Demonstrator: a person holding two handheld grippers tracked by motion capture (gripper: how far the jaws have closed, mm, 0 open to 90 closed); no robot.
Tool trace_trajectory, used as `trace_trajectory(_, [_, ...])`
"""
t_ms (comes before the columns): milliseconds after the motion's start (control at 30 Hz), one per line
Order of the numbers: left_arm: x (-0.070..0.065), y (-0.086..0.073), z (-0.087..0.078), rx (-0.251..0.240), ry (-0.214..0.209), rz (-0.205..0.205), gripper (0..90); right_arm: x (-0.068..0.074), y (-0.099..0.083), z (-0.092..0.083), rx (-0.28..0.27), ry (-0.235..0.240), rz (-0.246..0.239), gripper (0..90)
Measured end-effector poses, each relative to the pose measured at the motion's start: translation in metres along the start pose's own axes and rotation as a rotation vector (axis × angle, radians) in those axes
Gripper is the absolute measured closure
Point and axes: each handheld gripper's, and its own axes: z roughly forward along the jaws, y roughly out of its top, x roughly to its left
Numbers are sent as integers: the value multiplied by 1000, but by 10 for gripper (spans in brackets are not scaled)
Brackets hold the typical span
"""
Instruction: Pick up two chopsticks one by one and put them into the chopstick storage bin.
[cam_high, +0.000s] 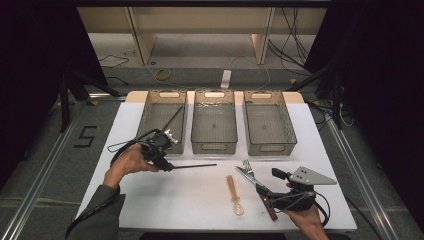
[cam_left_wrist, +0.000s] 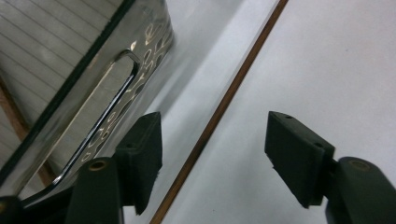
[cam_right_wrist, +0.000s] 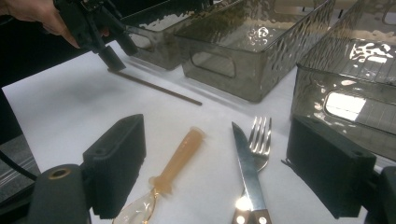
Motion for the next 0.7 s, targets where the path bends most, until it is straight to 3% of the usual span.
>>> trace_trajectory(233, [-1, 1, 11, 39, 0, 29, 462, 0, 0, 0, 0, 2, -5, 205])
trace_trajectory(300, [-1, 2, 14, 41, 12, 13, 481, 0, 0, 0, 0, 2, -5, 205])
trace_trajectory(500, [-2, 4, 20, 68, 0, 34, 541, 0, 0, 0, 0, 0, -2, 206])
trace_trajectory(700, [0, 2, 22, 69, 3, 29, 585, 0, 0, 0, 0, 1, -3, 206])
